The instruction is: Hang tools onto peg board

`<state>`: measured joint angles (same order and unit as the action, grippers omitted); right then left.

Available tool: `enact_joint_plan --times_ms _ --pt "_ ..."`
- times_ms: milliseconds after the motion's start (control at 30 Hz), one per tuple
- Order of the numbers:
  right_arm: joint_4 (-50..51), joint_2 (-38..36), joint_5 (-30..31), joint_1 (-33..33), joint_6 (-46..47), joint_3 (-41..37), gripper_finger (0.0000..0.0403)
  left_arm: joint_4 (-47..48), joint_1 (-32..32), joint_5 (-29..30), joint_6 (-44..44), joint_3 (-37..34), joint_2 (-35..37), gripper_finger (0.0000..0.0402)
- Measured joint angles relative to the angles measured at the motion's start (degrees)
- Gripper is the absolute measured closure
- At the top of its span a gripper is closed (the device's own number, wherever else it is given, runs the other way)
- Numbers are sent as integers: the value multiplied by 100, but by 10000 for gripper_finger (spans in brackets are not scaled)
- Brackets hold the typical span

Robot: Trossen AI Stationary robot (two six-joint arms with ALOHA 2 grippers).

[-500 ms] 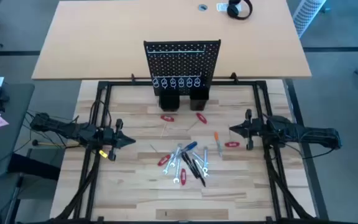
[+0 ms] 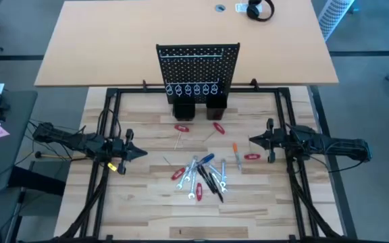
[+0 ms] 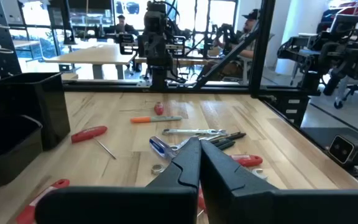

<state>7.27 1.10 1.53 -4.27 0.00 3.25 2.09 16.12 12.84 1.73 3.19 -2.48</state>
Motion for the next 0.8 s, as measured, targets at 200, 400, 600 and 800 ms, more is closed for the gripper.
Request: enact_joint_plan --times_ms 200,400,600,800 --pt "0 1 1 0 1 0 387 0 0 0 0 1 2 402" --pt "0 0 1 0 -1 0 387 0 0 2 -1 1 0 402" --pt "-46 2 3 0 -35 -4 387 1 0 1 1 1 1 402" --pt "-1167 2 -341 67 1625 -58 387 -132 0 2 -83 -9 2 402"
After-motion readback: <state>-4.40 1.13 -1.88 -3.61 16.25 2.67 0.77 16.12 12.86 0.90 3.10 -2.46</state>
